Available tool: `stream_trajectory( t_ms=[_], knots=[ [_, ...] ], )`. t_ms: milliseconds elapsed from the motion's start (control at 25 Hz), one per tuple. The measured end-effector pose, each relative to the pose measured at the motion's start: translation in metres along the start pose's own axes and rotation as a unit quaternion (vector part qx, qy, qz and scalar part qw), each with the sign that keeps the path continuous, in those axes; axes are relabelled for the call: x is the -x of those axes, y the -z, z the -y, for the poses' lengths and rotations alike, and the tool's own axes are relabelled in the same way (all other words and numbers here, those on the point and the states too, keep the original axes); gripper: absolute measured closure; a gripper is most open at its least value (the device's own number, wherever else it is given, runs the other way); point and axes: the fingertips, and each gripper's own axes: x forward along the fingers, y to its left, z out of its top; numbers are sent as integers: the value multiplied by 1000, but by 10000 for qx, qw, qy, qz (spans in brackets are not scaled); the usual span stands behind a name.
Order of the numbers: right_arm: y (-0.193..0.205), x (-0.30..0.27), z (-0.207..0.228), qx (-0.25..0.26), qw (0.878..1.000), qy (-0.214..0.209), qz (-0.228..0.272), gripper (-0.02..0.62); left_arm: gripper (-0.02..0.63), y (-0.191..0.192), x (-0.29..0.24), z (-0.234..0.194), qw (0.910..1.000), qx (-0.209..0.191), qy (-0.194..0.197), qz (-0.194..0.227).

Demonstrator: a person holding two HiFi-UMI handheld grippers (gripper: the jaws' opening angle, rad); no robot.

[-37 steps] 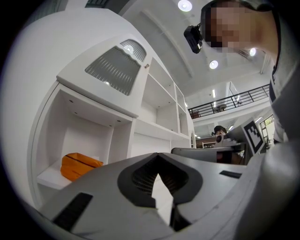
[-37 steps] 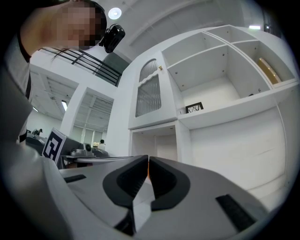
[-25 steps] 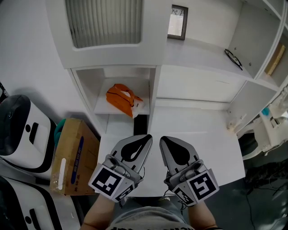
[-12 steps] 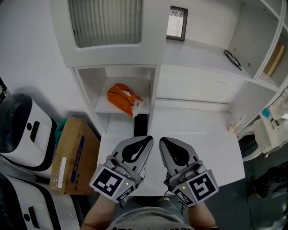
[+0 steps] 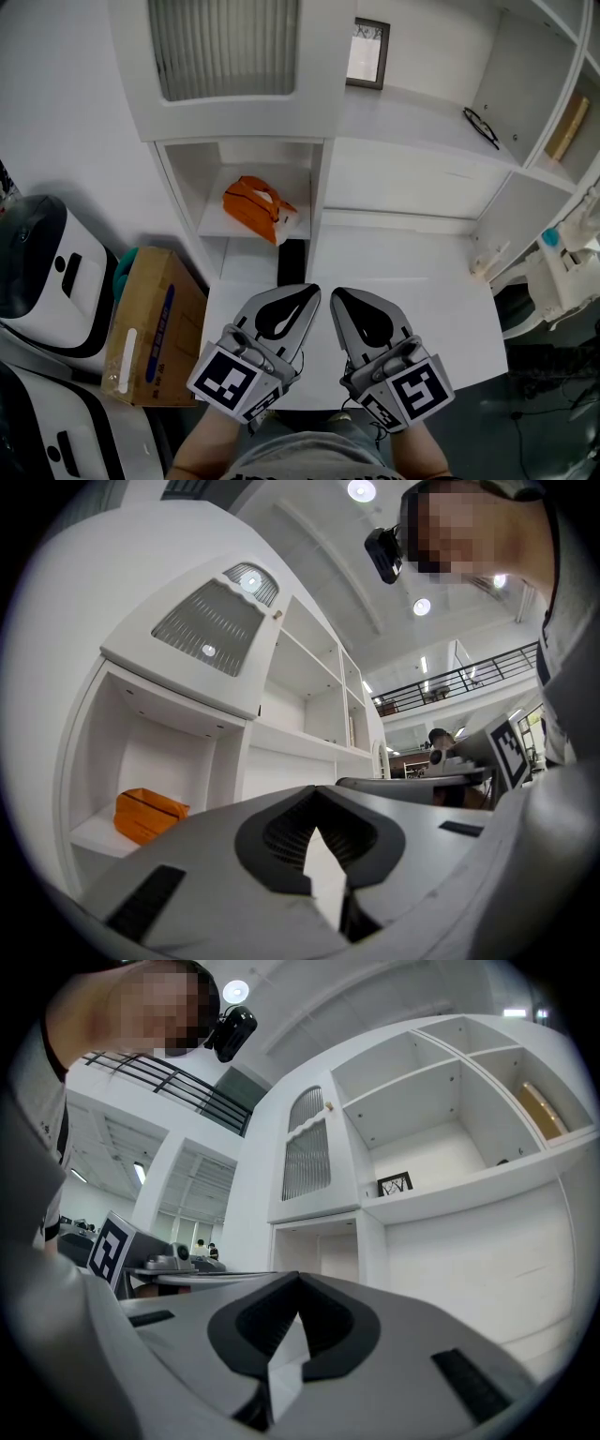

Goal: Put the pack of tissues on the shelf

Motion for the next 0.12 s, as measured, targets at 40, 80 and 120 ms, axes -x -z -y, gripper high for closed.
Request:
stream_trajectory(
  t_ms=[40, 80, 120],
  knots=[
    [0, 0, 0, 3, 10000, 4, -2, 594, 566, 0, 0, 0, 10000, 0, 6, -1],
    [0, 0, -1, 5, 10000, 8, -3, 594, 566, 0, 0, 0, 10000, 0, 12, -3],
    [0, 0, -1, 5, 10000, 12, -4, 594, 566, 0, 0, 0, 10000, 1, 18, -6]
  ],
)
